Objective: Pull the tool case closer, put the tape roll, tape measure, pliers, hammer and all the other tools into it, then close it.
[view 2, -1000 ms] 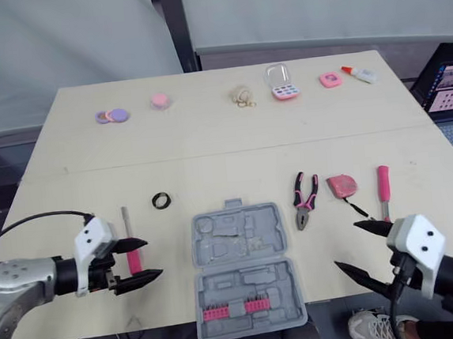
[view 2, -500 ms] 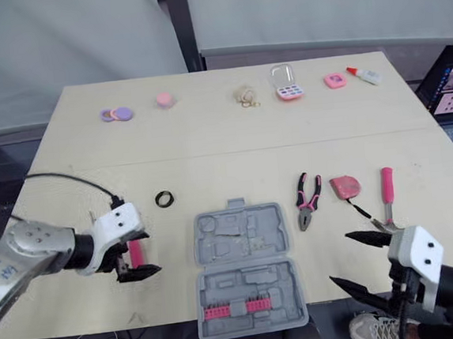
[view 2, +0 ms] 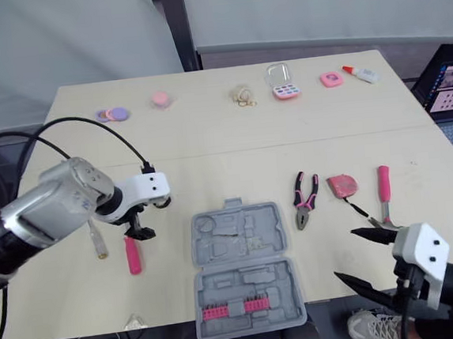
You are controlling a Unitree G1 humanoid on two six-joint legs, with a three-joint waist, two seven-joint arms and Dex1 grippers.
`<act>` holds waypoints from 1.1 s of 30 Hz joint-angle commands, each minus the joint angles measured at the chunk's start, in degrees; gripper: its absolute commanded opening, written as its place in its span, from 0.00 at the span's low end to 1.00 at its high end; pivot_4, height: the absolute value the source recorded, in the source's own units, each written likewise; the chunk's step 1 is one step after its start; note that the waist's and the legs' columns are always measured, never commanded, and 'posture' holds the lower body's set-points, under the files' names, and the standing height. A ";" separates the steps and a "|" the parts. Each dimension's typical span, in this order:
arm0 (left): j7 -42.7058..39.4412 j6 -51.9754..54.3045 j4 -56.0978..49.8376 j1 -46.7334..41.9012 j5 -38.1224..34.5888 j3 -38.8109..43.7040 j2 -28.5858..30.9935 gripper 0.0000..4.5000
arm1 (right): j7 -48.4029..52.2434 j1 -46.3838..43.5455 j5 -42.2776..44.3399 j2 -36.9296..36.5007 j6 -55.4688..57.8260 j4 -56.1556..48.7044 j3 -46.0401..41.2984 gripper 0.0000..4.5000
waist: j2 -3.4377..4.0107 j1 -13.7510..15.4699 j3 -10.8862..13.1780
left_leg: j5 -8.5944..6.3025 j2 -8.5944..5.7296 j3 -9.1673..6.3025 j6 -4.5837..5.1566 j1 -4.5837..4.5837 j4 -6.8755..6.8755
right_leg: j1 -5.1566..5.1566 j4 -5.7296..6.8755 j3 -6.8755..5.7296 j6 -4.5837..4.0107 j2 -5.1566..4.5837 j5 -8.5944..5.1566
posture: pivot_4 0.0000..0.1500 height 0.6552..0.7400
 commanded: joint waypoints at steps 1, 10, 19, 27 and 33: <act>-2.57 -6.86 5.73 -1.22 5.42 -0.55 -1.58 1.00 | -1.16 0.87 0.02 0.70 -0.40 -2.44 -2.22 0.99 | -0.08 0.01 0.05 | 0.00 0.00 0.00 0.00 -0.02 0.02 | 0.00 -0.01 0.00 0.00 0.00 0.00 | 1.00 1.00; -5.31 -19.01 18.93 -1.60 14.83 1.27 -9.66 1.00 | -2.38 2.97 0.04 2.12 -0.59 -4.04 -3.35 0.99 | -0.17 0.19 0.10 | 0.00 -0.02 -0.03 0.00 -0.04 0.09 | 0.02 0.00 -0.01 0.05 -0.01 0.03 | 1.00 1.00; -7.05 -24.79 25.84 -1.88 20.29 4.37 -14.74 1.00 | -2.95 4.72 0.44 3.70 -0.86 -5.33 -4.51 0.99 | -0.17 0.08 0.10 | 0.00 0.00 -0.02 0.00 -0.03 0.09 | -0.01 0.08 -0.05 0.07 -0.01 0.03 | 1.00 1.00; -8.98 -27.75 29.19 -0.77 24.03 5.88 -16.87 1.00 | -3.74 6.06 1.05 4.98 -0.79 -6.72 -5.42 0.99 | -0.17 0.06 0.10 | 0.00 0.00 -0.03 0.00 -0.03 0.10 | -0.03 0.15 -0.05 0.07 -0.02 0.04 | 1.00 1.00; -9.60 -29.91 32.21 -0.19 26.10 6.67 -18.49 1.00 | -4.04 5.78 2.75 5.55 -0.23 -7.37 -5.53 0.99 | -0.17 0.05 0.10 | 0.00 -0.01 -0.03 0.00 -0.01 0.11 | -0.04 0.25 -0.05 0.07 -0.02 0.04 | 1.00 1.00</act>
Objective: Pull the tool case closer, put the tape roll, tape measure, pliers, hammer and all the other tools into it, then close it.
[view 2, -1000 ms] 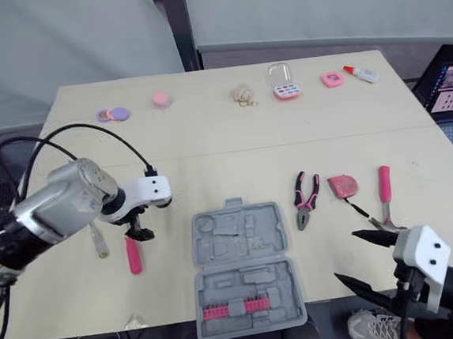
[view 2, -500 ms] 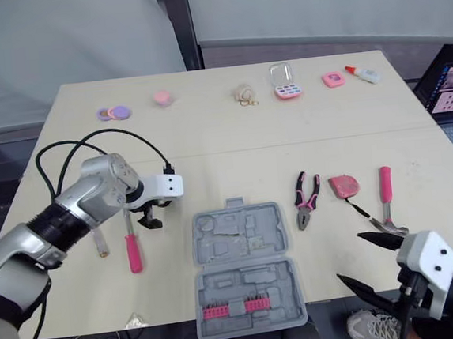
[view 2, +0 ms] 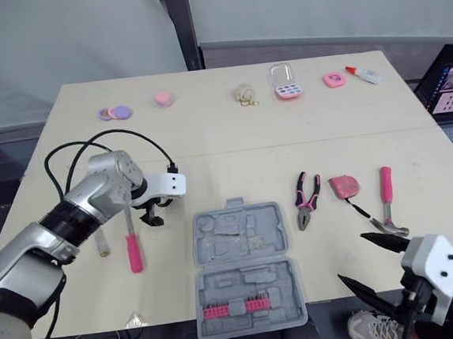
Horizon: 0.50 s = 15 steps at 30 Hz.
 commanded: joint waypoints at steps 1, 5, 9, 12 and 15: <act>-0.45 -1.37 1.63 0.03 2.15 1.86 -0.25 1.00 | -0.68 0.37 1.74 0.36 -0.11 -1.74 -1.59 0.99 | 0.00 -0.01 0.00 | 0.00 0.00 0.00 0.00 0.00 0.00 | 0.00 0.00 0.00 0.00 0.00 0.00 | 1.00 1.00; -1.34 -2.23 2.34 0.55 3.07 2.14 -0.35 1.00 | -0.87 0.49 1.78 0.43 -0.13 -1.83 -1.36 0.99 | 0.00 0.02 0.00 | 0.00 0.00 0.00 0.00 0.00 0.00 | -0.02 0.03 0.00 0.00 0.00 0.00 | 1.00 1.00; -1.68 -3.18 3.47 0.66 3.97 2.69 -0.86 1.00 | -1.21 0.35 1.51 0.46 -0.31 -1.71 -0.73 0.99 | 0.00 0.01 0.00 | 0.00 0.00 0.00 0.00 0.00 0.01 | -0.03 0.06 -0.01 0.00 0.00 0.00 | 1.00 1.00; -1.89 -3.75 4.45 0.50 4.54 3.09 -1.55 0.95 | -1.43 0.23 1.20 0.56 -0.49 -1.57 -0.41 1.00 | 0.00 0.05 0.00 | 0.00 -0.01 0.00 0.00 0.00 0.01 | -0.04 0.08 0.00 0.00 0.00 0.00 | 1.00 1.00; -2.09 -4.06 5.15 0.56 5.05 3.81 -2.13 0.72 | -1.68 0.24 1.00 0.63 -0.48 -1.72 -0.24 1.00 | 0.00 0.00 0.00 | 0.00 0.00 0.00 0.00 0.00 0.01 | -0.04 0.09 0.00 0.00 -0.01 0.00 | 1.00 1.00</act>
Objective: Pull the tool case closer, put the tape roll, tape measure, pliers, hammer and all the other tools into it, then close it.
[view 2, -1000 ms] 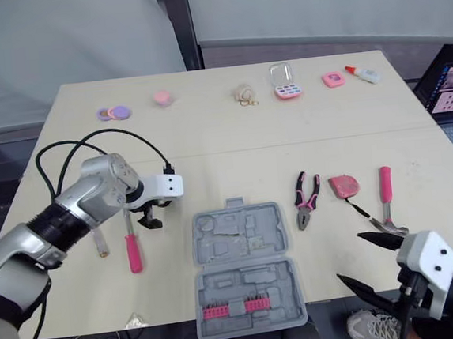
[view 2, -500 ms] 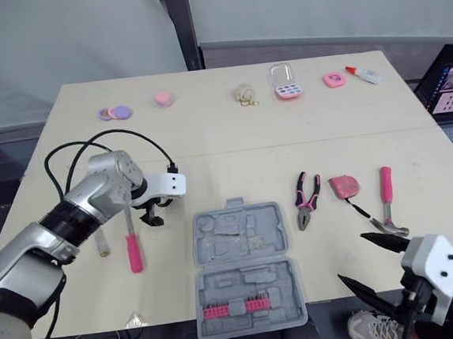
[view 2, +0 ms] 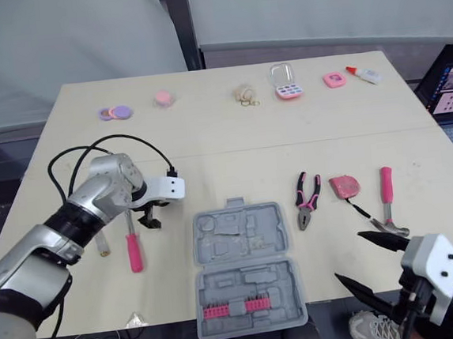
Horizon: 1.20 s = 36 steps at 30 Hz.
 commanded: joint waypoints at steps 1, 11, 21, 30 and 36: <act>-0.52 -0.65 0.94 -0.02 1.44 1.67 -0.17 0.59 | -1.15 0.38 0.03 0.66 -0.54 -1.25 -0.35 1.00 | 0.00 -0.09 0.00 | 0.00 0.00 0.00 0.00 0.00 0.00 | 0.00 0.00 0.00 0.00 0.00 0.00 | 1.00 1.00; -1.51 -0.59 1.15 0.60 2.94 2.56 -0.58 0.01 | -1.59 1.04 -0.24 1.00 -0.58 -1.56 -0.44 1.00 | 0.00 -0.05 0.00 | 0.00 0.00 0.01 0.00 0.01 0.01 | -0.02 0.09 0.00 0.00 0.00 0.00 | 1.00 1.00; -10.65 11.26 -14.73 2.55 -0.63 8.77 3.75 0.01 | -1.08 2.53 0.72 1.21 -0.69 -2.03 -2.80 1.00 | 0.00 -0.11 0.00 | 0.00 0.01 0.00 0.00 0.01 0.02 | -0.04 0.14 0.00 0.00 0.00 0.00 | 1.00 1.00; -17.77 33.87 -34.88 2.12 -6.58 8.07 5.50 0.01 | -0.93 3.01 0.84 0.99 -0.67 -1.89 -3.04 1.00 | 0.01 -0.12 0.00 | 0.00 0.00 -0.06 0.00 0.02 0.03 | -0.04 0.21 0.06 0.00 -0.01 0.00 | 1.00 1.00; -13.41 43.74 -38.16 -0.13 -11.78 5.03 3.74 0.01 | -0.02 3.39 1.89 0.34 -0.26 -1.65 -5.04 1.00 | 0.01 -0.08 0.00 | 0.00 0.00 -0.07 0.00 0.02 0.03 | -0.04 0.22 0.12 0.00 -0.01 0.00 | 1.00 1.00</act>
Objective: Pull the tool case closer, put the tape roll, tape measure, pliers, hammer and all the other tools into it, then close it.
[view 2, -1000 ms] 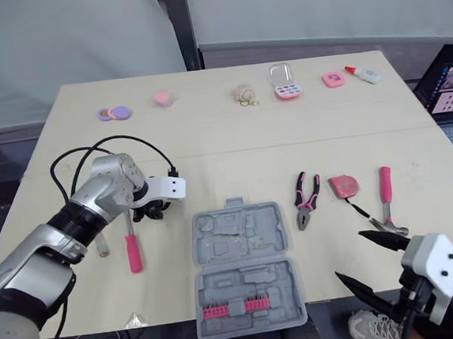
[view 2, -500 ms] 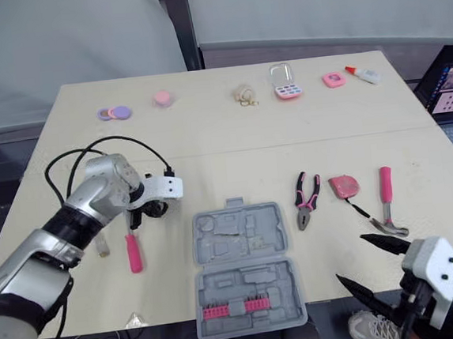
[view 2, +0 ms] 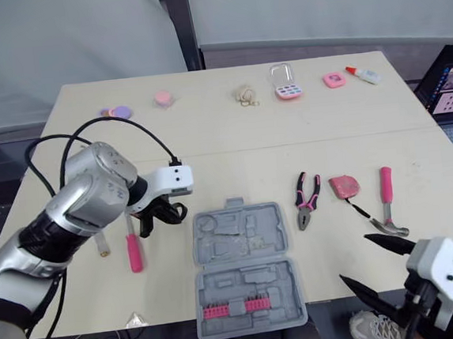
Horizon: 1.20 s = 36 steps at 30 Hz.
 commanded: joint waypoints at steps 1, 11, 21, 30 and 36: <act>2.66 4.53 -1.56 -1.94 -3.06 -0.97 -1.13 0.01 | 0.97 0.91 1.55 -0.57 -0.13 -1.02 -2.67 1.00 | 0.00 0.05 0.00 | 0.00 0.00 0.00 0.00 0.00 0.00 | 0.00 0.00 0.00 0.00 0.00 0.00 | 1.00 1.00; 12.00 6.02 -0.22 -2.45 -10.57 -3.79 -5.76 0.01 | 1.84 3.03 3.10 -1.14 0.51 -1.70 -5.74 1.00 | 0.00 0.05 0.00 | 0.00 -0.02 -0.02 0.00 0.00 0.00 | 0.00 -0.01 0.08 0.00 -0.01 0.00 | 1.00 1.00; 18.84 2.72 4.46 -2.01 -14.25 -5.31 -7.95 0.01 | 2.32 5.28 5.10 -1.43 1.75 -2.87 -9.71 1.00 | 0.00 0.09 0.00 | 0.00 -0.03 -0.02 0.00 -0.01 0.00 | 0.00 -0.03 0.11 0.00 -0.01 0.00 | 1.00 1.00; 21.62 1.63 5.69 -1.58 -16.71 -5.86 -8.71 0.01 | 2.66 6.11 6.43 -1.89 2.84 -3.37 -12.35 1.00 | 0.00 0.14 0.00 | 0.00 -0.05 -0.02 0.00 -0.01 0.00 | 0.00 -0.03 0.13 0.00 -0.02 0.00 | 1.00 1.00; 23.10 0.34 6.64 -0.87 -17.41 -6.38 -8.64 0.01 | 2.73 6.71 7.11 -1.96 3.50 -3.82 -13.67 1.00 | 0.00 0.15 0.00 | 0.00 -0.04 -0.02 0.00 0.00 0.00 | 0.00 -0.03 0.13 0.00 -0.02 0.00 | 1.00 1.00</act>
